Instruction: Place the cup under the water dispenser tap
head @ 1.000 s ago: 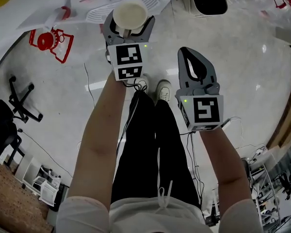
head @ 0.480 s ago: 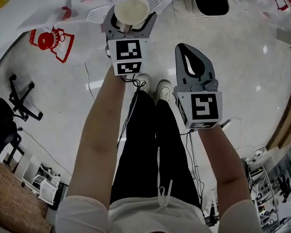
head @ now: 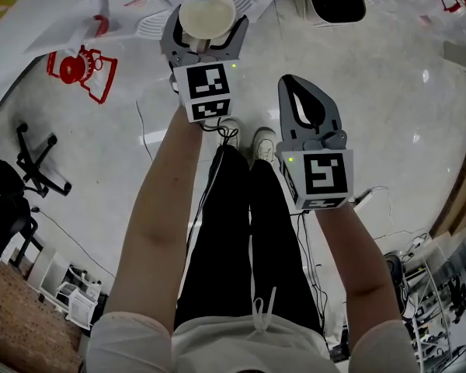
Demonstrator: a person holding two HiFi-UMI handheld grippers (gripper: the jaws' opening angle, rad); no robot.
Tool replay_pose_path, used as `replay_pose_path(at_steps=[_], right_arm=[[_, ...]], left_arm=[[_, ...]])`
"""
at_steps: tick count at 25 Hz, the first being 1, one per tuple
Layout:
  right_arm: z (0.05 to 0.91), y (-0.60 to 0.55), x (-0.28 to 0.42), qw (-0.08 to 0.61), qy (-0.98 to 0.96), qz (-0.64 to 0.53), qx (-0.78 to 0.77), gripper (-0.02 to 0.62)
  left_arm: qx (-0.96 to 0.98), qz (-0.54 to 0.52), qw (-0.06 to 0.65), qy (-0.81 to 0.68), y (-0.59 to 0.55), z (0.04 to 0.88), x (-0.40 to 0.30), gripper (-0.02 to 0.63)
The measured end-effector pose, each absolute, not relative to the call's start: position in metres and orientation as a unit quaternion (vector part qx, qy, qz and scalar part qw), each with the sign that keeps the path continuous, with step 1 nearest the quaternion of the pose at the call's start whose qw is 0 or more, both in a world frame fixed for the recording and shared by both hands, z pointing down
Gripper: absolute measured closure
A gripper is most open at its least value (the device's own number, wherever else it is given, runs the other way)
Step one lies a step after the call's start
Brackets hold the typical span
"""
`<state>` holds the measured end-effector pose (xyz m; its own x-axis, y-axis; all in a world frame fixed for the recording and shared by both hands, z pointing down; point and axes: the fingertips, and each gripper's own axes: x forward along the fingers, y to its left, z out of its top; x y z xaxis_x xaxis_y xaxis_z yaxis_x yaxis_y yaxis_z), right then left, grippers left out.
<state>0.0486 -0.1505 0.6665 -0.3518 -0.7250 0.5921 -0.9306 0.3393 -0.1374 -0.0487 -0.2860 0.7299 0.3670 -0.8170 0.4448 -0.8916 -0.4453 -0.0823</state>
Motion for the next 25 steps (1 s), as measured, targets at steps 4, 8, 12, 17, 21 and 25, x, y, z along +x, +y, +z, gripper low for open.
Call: replay_pose_path(at_steps=[4,8,12,17,21,25], right_arm=[[0.664,-0.146,0.044,0.221,-0.797,0.232,0.512,0.566],[0.655,-0.147,0.040,0.213,-0.802,0.229,0.509,0.566],[0.655,-0.139,0.041,0.212,-0.802,0.230,0.509,0.566],[0.644,-0.127,0.031,0.205,-0.804,0.238,0.505,0.566],[0.646,-0.105,0.030,0.215,-0.800,0.250,0.501,0.566],[0.647,-0.084,0.032,0.225,-0.796,0.257,0.501,0.566]], left_arm=[[0.808,0.193,0.126,-0.542,-0.277,0.734,-0.059,0.098],[0.815,0.181,0.128,-0.535,-0.263,0.726,-0.059,0.087],[0.824,0.179,0.127,-0.522,-0.240,0.719,-0.056,0.086],[0.813,0.186,0.147,-0.532,-0.193,0.712,-0.065,0.087],[0.815,0.198,0.194,-0.509,-0.143,0.711,-0.058,0.092],[0.806,0.208,0.227,-0.506,-0.106,0.703,-0.059,0.264]])
